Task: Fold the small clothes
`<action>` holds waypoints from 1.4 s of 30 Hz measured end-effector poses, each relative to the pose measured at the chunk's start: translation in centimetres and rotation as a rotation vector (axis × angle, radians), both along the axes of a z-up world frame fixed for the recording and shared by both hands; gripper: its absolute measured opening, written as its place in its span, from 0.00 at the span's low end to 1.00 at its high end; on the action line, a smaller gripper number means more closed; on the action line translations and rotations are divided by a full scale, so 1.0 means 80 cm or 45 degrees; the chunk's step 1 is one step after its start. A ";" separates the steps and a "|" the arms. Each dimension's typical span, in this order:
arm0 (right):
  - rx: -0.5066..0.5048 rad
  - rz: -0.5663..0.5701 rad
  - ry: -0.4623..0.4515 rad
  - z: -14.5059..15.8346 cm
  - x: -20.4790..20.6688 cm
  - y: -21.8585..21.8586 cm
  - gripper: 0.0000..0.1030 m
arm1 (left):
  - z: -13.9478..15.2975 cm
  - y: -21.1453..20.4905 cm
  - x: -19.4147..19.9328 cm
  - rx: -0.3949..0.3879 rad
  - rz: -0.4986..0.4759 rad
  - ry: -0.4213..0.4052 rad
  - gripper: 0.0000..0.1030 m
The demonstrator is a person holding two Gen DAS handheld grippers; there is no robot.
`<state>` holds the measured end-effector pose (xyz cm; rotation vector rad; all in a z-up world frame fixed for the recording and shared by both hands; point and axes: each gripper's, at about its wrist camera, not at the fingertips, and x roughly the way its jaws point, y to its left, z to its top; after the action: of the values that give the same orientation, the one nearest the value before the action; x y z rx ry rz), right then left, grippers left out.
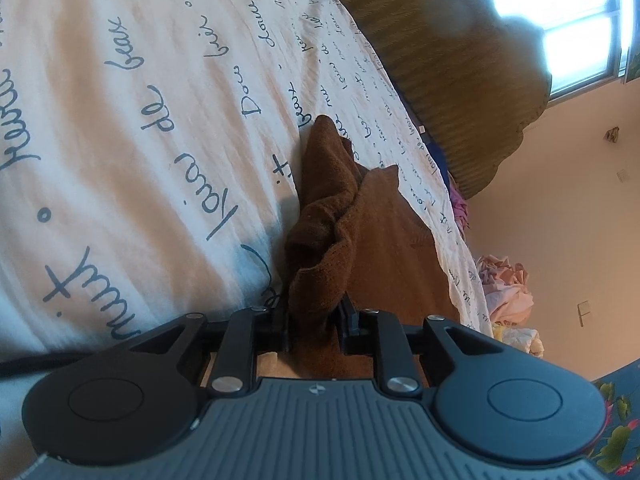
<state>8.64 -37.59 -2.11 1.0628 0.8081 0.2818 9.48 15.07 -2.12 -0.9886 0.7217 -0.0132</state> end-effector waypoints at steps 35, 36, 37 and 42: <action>-0.067 -0.084 -0.098 0.020 -0.179 -0.057 0.14 | 0.044 0.025 -0.203 0.131 -0.165 0.031 0.08; -0.100 -0.094 -0.071 0.013 -0.189 -0.057 0.16 | 0.038 0.028 -0.208 0.149 -0.163 0.059 0.09; -0.140 -0.116 -0.034 0.010 -0.194 -0.058 0.22 | 0.036 0.033 -0.213 0.156 -0.142 0.070 0.11; -0.347 -0.282 -0.182 0.060 -0.194 -0.102 0.48 | 0.104 0.074 -0.208 0.307 0.001 -0.149 0.48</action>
<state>-6.91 -45.74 2.70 0.8553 0.5757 0.0561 -7.12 21.01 6.19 -0.7509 0.5996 0.0166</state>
